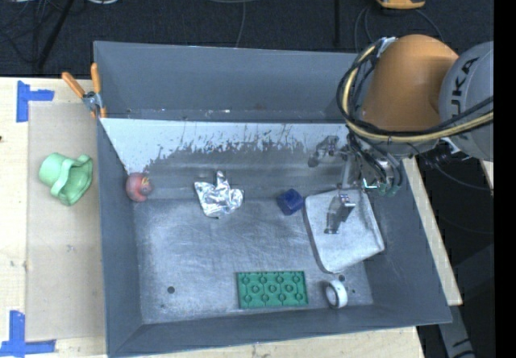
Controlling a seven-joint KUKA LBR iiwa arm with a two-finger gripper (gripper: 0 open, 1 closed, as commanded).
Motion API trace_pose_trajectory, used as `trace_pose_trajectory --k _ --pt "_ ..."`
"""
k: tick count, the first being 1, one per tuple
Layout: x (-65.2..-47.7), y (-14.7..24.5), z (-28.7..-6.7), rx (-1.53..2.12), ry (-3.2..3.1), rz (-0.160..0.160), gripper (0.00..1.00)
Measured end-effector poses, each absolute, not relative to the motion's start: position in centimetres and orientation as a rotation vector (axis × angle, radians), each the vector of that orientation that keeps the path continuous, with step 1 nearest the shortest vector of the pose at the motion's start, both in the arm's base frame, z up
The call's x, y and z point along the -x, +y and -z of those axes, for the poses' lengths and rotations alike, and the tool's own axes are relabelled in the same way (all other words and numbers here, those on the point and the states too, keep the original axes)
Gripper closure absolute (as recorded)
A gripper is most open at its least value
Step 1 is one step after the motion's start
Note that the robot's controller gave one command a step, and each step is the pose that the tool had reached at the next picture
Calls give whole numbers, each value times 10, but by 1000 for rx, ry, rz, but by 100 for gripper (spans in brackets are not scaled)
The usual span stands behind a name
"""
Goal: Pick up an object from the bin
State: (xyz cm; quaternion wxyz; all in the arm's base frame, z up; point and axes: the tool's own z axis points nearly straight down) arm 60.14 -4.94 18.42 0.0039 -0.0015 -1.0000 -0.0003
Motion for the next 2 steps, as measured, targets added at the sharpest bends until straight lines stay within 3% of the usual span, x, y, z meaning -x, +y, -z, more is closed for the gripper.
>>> trace_pose_trajectory --k 1,2 --pt "-510 -36 -125 -194 -3124 3 0" --pt "-495 -15 -72 -397 -3131 -3 0"
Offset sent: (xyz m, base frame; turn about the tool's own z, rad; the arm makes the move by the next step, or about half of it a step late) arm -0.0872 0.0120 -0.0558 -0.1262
